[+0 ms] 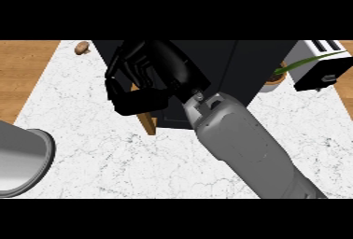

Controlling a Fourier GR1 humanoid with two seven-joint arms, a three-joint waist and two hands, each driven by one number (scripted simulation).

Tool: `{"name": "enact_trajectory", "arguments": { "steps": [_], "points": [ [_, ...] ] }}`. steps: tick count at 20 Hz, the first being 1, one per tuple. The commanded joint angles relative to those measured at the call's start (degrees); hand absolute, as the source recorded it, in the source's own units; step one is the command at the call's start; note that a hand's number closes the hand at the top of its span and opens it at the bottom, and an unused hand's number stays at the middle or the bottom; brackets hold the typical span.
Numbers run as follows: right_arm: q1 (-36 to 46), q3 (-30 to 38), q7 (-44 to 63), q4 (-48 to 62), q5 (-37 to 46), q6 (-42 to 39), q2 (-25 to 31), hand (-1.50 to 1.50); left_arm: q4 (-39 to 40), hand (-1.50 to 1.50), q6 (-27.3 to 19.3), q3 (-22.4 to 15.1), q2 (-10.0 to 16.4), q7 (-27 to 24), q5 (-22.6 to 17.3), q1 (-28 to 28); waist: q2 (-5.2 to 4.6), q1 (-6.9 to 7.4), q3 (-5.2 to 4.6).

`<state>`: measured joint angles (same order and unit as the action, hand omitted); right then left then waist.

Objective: Pick up the wine, place it into the cabinet and close the cabinet

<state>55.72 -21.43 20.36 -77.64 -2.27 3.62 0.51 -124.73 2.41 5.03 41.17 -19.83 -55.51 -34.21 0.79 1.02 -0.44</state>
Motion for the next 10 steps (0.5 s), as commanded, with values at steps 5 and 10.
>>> {"name": "enact_trajectory", "arguments": {
  "steps": [5,10],
  "points": [
    [2.5,7.5,-6.9,10.3,1.7,-1.5,6.9,1.5,-0.2,-1.5,-4.4,-6.3,-3.0,1.3,5.0,4.7,-1.6,-0.46,0.42],
    [3.0,8.7,-8.1,11.5,0.1,-4.0,8.7,1.5,1.5,-1.5,-6.9,-7.2,-3.8,2.5,5.1,8.4,-1.64,-0.83,0.4]
  ]
}}
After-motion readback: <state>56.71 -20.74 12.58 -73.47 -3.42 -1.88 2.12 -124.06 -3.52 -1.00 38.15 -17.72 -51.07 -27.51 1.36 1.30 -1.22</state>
